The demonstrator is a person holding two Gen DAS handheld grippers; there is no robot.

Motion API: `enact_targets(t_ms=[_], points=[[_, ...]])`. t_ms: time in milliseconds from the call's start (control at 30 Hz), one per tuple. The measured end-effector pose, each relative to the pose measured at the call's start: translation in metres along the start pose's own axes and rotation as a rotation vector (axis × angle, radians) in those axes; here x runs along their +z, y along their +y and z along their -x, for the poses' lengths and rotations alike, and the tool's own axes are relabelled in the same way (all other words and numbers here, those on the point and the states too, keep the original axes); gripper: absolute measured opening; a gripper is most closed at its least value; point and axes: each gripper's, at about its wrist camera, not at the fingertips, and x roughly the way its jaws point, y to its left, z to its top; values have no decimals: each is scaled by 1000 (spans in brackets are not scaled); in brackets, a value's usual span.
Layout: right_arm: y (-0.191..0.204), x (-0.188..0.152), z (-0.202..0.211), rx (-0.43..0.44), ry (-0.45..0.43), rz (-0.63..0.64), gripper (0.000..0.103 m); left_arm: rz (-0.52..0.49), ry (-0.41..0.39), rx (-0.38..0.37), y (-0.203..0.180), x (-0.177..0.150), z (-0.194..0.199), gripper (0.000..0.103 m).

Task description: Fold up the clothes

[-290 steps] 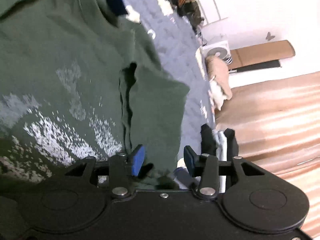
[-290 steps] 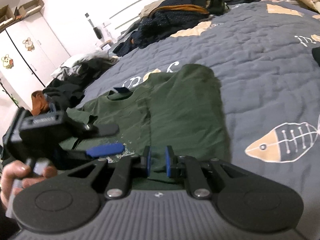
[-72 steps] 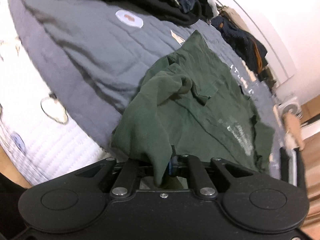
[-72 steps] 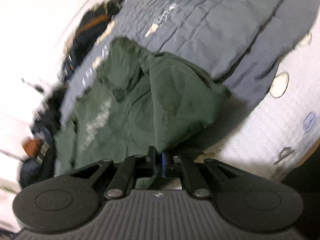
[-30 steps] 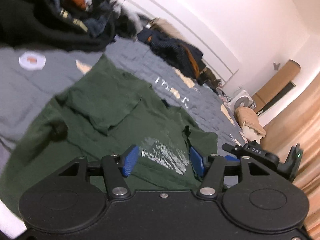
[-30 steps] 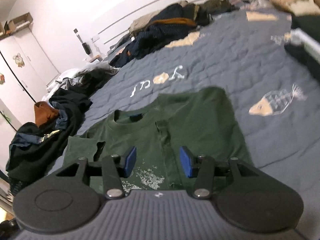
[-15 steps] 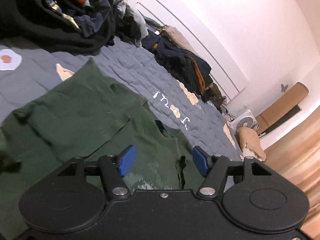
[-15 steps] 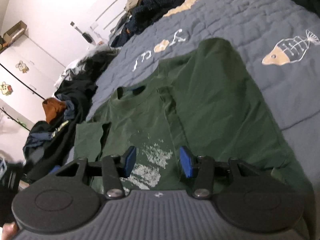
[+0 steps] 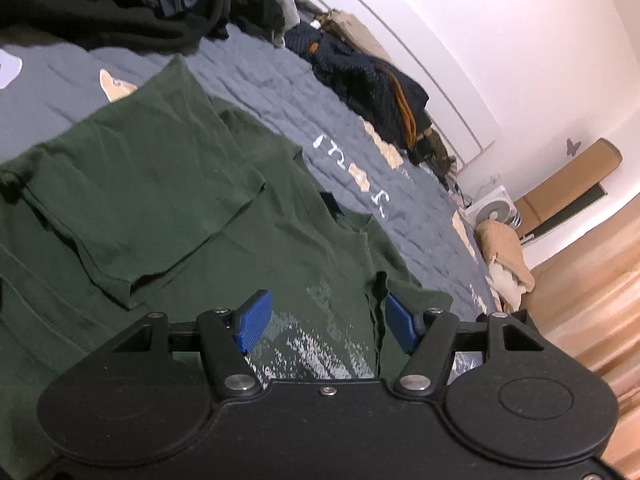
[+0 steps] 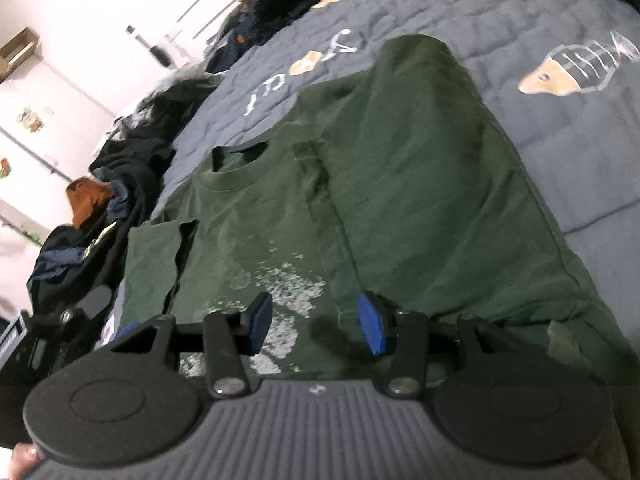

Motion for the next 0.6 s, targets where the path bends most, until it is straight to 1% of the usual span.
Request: enact_targets(t_ms=[67,133,233,300,400,500,600], points=[[-3,0,0,-1,-21,-21,47,-13,39,-26,-2,-3,-5,62],[-5,3,3,-1,-29,-44,47,-15,94,-69,-3,-6,-12,62],[-7,8,11,-4,-46,-67,47,18,192,-169,-6,-12,-27,62],[-9,13,20,-11,-69,-78,47,31,258,-251,-10,-15,-40,61],[-14,20,30,-47,-78,-84,47,25,328,-349,-19,-20,-58,60],[-20,26,37,-80,-73,-76,47,-27,371,-380,-31,-26,-79,59],[-25,28,43,-73,-79,-88,47,-42,414,-392,-37,-32,-98,59]])
